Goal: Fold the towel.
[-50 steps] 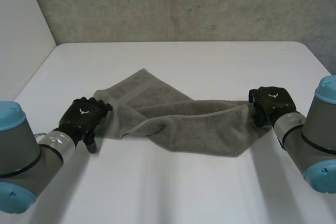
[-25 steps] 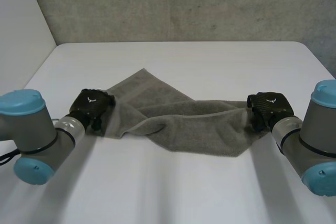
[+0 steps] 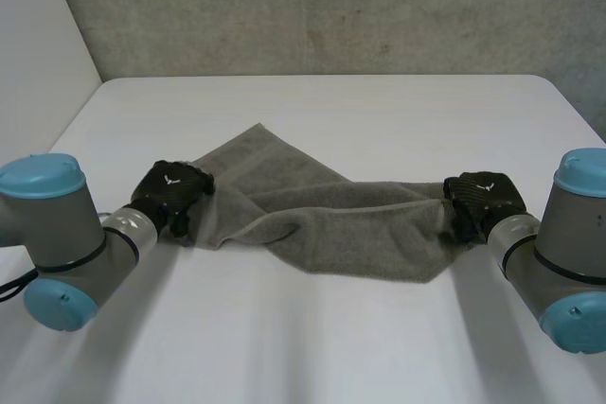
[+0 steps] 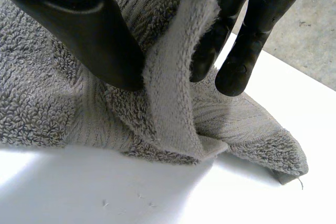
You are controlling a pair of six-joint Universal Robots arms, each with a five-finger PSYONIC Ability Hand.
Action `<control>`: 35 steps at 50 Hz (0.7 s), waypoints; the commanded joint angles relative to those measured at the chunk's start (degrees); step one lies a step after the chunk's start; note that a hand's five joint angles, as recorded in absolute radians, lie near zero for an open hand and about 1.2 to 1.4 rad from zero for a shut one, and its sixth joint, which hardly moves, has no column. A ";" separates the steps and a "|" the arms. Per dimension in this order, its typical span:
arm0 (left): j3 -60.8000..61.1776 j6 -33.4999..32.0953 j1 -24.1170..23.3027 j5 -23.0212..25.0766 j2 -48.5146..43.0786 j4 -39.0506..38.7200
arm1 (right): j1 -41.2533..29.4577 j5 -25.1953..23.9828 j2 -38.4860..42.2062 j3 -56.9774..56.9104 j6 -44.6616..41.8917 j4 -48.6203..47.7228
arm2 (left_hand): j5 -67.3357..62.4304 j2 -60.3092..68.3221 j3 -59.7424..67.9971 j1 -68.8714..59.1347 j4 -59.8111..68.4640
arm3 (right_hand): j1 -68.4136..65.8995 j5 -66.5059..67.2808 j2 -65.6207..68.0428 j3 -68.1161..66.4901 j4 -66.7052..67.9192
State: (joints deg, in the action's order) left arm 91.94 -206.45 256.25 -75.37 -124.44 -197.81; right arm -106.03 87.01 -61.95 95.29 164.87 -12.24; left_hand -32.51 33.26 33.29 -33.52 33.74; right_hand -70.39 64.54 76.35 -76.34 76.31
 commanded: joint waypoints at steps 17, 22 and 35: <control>-1.41 -0.18 0.12 -0.13 -3.35 -0.39 | -0.23 0.00 0.51 0.07 -0.17 -0.06 | 8.75 0.49 0.47 -0.24 0.02 | -9.61 5.46 3.65 -3.66 3.69; -2.03 -0.18 0.12 -0.30 -4.05 -1.09 | -0.32 0.00 0.69 0.07 -0.60 -0.06 | 6.40 2.84 2.82 -2.59 2.37 | -9.61 5.46 3.65 -3.66 3.69; -2.91 0.26 0.12 -0.39 -4.41 -3.11 | -1.11 0.09 1.13 0.07 -1.92 -0.06 | -13.46 22.71 22.68 -22.45 22.23 | -9.61 5.46 3.65 -3.66 3.69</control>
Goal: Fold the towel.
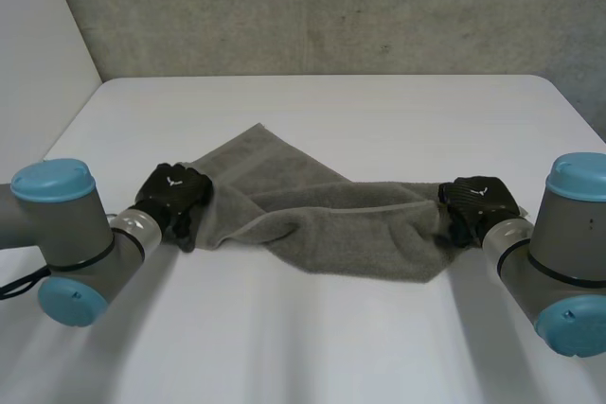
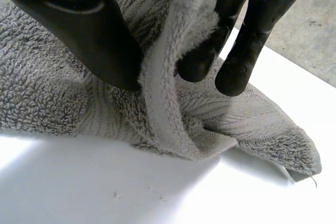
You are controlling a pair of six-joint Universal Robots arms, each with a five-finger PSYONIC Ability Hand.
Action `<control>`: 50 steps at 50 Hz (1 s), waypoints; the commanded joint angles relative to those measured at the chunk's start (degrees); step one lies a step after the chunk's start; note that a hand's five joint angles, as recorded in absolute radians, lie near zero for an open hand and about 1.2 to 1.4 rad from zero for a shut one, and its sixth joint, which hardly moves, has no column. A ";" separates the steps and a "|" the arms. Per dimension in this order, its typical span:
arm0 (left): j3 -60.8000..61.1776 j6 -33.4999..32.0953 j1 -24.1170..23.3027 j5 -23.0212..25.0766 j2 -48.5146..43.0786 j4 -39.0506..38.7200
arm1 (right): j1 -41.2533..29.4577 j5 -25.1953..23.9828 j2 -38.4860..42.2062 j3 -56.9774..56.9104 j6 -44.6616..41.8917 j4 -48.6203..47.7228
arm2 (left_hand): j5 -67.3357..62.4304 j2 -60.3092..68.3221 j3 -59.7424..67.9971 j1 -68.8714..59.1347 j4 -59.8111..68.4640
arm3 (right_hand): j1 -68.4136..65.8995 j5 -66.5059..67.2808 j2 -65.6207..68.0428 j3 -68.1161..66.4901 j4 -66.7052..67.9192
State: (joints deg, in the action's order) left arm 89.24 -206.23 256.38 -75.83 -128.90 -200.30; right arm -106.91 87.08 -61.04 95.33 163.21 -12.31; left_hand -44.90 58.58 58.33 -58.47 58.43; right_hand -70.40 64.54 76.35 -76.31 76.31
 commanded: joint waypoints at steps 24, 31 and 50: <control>-0.74 0.83 0.00 0.07 -0.03 -0.79 | -1.55 -0.07 1.36 -0.14 -0.96 0.09 | 0.95 -4.63 -4.38 4.52 -4.48 | -9.60 5.46 3.65 -3.69 3.69; -1.18 1.97 0.00 0.15 -0.29 -0.70 | -2.34 0.20 1.63 0.03 -3.68 0.09 | 0.96 -4.63 -4.38 4.52 -4.48 | -9.60 5.46 3.65 -3.69 3.69; -1.09 3.29 0.00 0.33 -0.56 -0.35 | -2.69 0.29 1.80 0.03 -3.77 0.09 | -25.09 21.42 21.67 -21.52 21.57 | -9.60 5.46 3.65 -3.69 3.69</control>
State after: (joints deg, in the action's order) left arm 88.15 -203.04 256.38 -75.49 -129.52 -200.70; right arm -109.61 87.37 -59.24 95.32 159.37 -12.22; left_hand -44.77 83.63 84.63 -83.87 84.00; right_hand -70.40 65.03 76.36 -76.31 76.31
